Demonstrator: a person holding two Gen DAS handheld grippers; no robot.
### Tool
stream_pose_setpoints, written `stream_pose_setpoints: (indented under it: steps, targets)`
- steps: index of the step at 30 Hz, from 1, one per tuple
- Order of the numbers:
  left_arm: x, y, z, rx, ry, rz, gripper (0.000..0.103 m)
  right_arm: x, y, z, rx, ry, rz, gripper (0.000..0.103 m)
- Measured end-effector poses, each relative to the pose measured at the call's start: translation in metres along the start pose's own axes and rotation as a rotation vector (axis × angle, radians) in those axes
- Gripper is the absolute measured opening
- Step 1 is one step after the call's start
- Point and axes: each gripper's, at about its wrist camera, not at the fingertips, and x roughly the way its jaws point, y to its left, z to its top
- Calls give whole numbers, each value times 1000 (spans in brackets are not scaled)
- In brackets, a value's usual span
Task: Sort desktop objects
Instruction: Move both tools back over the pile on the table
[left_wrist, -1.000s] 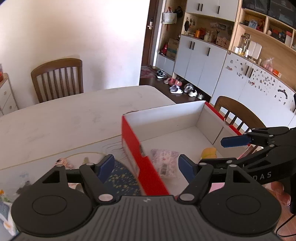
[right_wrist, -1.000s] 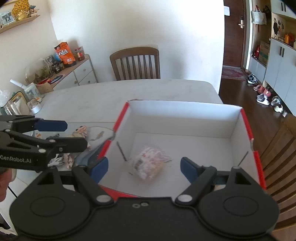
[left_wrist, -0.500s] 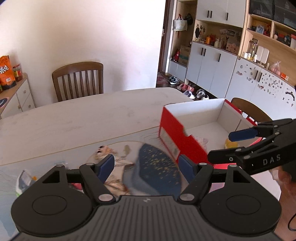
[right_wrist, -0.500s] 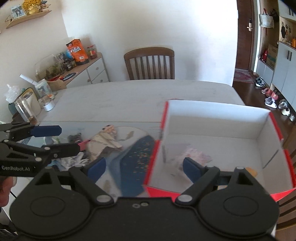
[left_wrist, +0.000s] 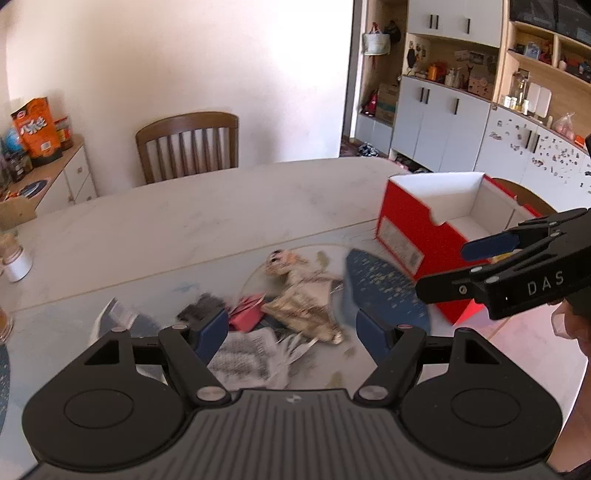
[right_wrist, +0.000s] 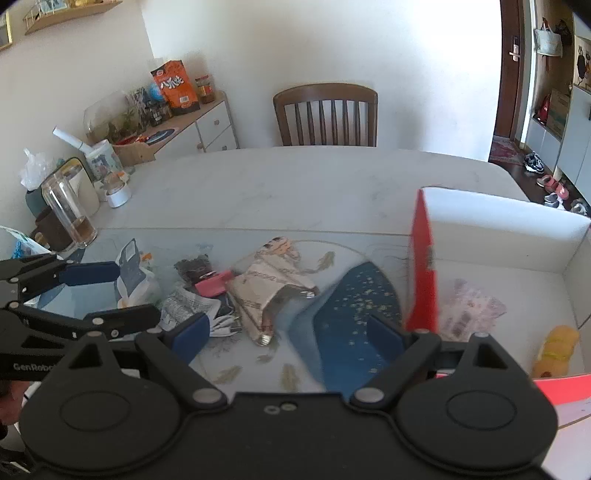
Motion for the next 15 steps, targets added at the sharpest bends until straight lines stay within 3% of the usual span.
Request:
stream_pose_setpoints:
  steps: [15]
  targets:
    - [10, 40, -47, -1, 56, 64, 76, 51, 36, 7, -4, -5, -82, 92]
